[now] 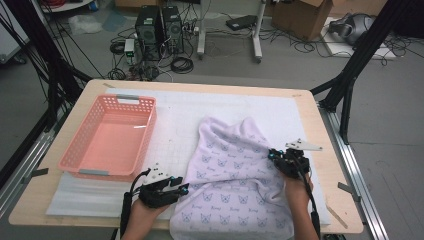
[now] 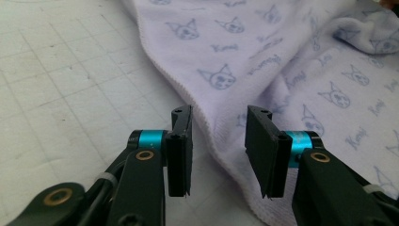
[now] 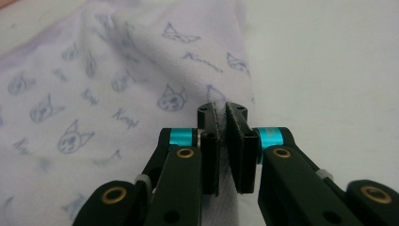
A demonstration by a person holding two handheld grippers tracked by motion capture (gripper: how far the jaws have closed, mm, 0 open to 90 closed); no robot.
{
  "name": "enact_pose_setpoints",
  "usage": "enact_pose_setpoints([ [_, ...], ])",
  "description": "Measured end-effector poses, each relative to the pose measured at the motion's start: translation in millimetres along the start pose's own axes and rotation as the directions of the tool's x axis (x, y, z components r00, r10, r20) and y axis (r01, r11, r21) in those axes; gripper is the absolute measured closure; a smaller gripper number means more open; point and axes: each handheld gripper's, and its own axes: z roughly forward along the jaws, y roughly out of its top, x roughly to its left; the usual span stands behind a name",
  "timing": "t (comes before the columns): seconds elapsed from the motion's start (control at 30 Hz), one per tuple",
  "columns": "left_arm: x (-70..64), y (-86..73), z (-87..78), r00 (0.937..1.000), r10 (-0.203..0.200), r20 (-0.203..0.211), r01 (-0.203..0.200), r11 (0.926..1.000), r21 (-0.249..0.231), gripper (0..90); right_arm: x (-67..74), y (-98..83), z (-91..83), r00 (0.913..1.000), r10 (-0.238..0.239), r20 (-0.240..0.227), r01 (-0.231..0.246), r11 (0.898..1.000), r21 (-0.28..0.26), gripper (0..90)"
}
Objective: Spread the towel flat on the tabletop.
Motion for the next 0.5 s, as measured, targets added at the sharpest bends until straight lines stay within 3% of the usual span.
enact_pose_setpoints([
  [0.07, 0.0, 0.6, 0.5, 1.0, -0.003, 0.001, 0.003, 1.0, 0.004, 60.6, 5.3, 1.2, 0.6, 0.9984, -0.03, -0.048, 0.031, 0.999, 0.017, 83.1],
  [0.13, 0.0, 0.7, 0.8, 1.0, -0.007, -0.003, 0.007, 1.0, 0.002, 59.8, 19.4, -0.3, 6.3, 0.9875, -0.102, -0.12, 0.107, 0.994, 0.035, 82.7],
  [0.23, 0.0, 0.8, 0.5, 0.9999, -0.011, -0.005, 0.011, 0.9999, -0.001, 59.0, 42.8, -3.2, 17.9, 0.9598, -0.159, -0.231, 0.174, 0.984, 0.045, 80.7],
  [0.37, 0.8, 0.9, 0.2, 0.9998, -0.016, -0.007, 0.016, 0.9999, -0.004, 57.4, 65.2, -9.4, 33.5, 0.923, -0.235, -0.305, 0.271, 0.959, 0.081, 72.7],
  [0.43, 1.0, 1.0, 0.0, 0.9998, -0.016, -0.006, 0.016, 0.9999, -0.005, 57.1, 64.3, -8.4, 32.2, 0.9129, -0.225, -0.34, 0.266, 0.961, 0.079, 64.4],
  [0.5, 1.1, 1.0, 0.2, 0.9998, -0.018, -0.005, 0.018, 0.9998, -0.004, 57.1, 56.9, -5.2, 25.4, 0.9128, -0.196, -0.358, 0.232, 0.971, 0.06, 60.6],
])
